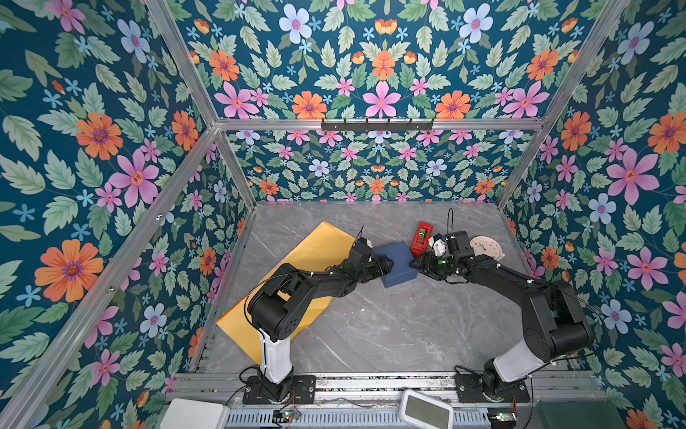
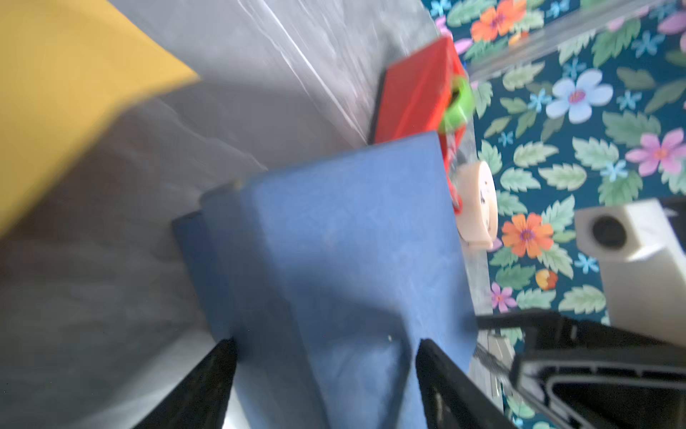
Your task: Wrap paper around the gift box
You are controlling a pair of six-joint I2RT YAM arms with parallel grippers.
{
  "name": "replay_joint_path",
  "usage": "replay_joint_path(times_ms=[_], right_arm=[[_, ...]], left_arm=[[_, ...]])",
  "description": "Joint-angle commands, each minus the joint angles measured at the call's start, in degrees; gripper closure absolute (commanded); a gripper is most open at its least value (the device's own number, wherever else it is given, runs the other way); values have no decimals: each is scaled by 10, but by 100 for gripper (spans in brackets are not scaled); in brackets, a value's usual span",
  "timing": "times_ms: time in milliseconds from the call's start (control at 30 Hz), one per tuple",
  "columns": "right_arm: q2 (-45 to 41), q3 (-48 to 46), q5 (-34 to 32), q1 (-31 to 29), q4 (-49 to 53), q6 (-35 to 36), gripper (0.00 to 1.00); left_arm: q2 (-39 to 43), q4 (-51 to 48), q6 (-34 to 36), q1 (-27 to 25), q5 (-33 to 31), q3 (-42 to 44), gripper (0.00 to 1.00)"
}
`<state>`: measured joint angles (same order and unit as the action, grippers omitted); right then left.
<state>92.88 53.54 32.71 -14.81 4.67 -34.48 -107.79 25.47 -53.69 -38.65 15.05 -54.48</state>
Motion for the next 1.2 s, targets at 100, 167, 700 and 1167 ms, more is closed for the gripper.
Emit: replay_joint_path(times_ms=[100, 167, 700, 1167], right_arm=[[85, 80, -4, -28, -51, -39, 42], [111, 114, -12, -29, -55, -42, 42], [-127, 19, -120, -29, 83, 68, 29], [-197, -18, -91, 14, 94, 61, 26]], left_arm=[[-36, 16, 3, 43, 49, -46, 23], [-51, -2, 18, 63, 57, -77, 22], [138, -274, 333, 112, -181, -26, 8], [-22, -390, 420, 67, -347, -142, 34]])
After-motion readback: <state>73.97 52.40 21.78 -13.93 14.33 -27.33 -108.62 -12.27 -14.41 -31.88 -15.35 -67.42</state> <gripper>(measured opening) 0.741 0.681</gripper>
